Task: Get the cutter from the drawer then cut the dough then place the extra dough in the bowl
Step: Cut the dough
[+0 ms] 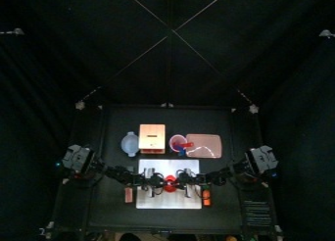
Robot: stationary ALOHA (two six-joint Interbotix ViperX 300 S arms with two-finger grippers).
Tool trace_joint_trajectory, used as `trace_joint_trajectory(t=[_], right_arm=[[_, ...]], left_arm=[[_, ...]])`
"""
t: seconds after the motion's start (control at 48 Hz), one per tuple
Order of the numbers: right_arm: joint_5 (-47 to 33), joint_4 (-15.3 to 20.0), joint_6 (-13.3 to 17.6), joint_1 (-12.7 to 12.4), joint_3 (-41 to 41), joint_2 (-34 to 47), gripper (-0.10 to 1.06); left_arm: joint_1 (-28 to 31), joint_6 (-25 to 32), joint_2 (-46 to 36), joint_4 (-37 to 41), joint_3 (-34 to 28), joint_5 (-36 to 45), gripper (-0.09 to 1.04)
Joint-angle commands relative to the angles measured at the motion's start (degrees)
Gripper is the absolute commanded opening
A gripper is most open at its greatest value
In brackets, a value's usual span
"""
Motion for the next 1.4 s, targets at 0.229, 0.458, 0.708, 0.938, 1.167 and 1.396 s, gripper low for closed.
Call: trace_joint_trajectory(t=[0.229, 0.458, 0.708, 0.938, 1.167, 1.396], right_arm=[[2.11, -0.26, 0.0, -0.7, -0.26, 2.37, 0.53], [2.29, -0.26, 0.0, -0.7, -0.26, 2.37, 0.53], [2.11, -0.35, -0.09, -0.7, -0.79, 2.02, 0.53], [2.9, -0.53, -0.09, -0.7, -1.93, 1.67, 0.56], [4.22, -2.02, 0.0, -1.05, -2.37, -0.35, 0.64], [4.57, -3.16, 0.0, -1.05, -2.72, -2.72, 0.68]], left_arm=[[-1.41, -0.44, 2.81, -0.18, 0.35, 4.22, 0.49], [-1.67, -0.44, 3.08, -0.09, 0.18, 5.45, 0.49], [-1.41, -0.35, 1.93, -0.09, -0.35, 5.45, 0.51], [-1.41, -0.26, 0.35, 0.0, -1.32, 5.45, 0.59], [-0.88, -0.18, -1.49, 0.09, -1.41, 5.01, 0.76], [0.26, -0.26, -4.04, 0.09, -1.23, 2.99, 0.84]])
